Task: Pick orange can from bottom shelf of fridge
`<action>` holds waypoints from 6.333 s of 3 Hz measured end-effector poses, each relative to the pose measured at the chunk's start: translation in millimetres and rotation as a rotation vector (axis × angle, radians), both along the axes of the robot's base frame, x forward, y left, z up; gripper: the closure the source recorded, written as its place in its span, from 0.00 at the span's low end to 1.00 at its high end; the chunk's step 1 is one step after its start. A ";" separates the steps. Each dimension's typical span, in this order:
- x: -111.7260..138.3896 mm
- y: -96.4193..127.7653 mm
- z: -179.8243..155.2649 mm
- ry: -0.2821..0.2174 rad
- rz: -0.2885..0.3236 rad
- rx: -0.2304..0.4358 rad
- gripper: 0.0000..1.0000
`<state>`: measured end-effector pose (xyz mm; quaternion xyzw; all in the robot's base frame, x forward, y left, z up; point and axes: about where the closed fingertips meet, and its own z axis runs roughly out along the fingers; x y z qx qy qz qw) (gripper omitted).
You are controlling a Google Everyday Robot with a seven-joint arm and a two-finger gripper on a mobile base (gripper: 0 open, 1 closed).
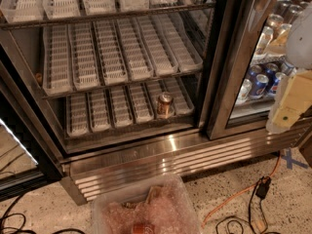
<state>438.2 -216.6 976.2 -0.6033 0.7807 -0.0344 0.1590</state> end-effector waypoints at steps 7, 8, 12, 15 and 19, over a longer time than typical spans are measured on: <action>-22.9 48.6 -259.3 0.167 -0.142 0.216 0.00; -18.5 45.5 -273.9 0.126 -0.203 0.284 0.00; 81.1 81.9 -357.3 -0.133 -0.392 0.404 0.00; 110.8 105.1 -373.3 -0.213 -0.406 0.489 0.00; 181.2 142.6 -393.2 -0.405 -0.434 0.696 0.00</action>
Offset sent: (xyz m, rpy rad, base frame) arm 0.0083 0.0126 -0.0950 0.1080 0.1149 -0.0902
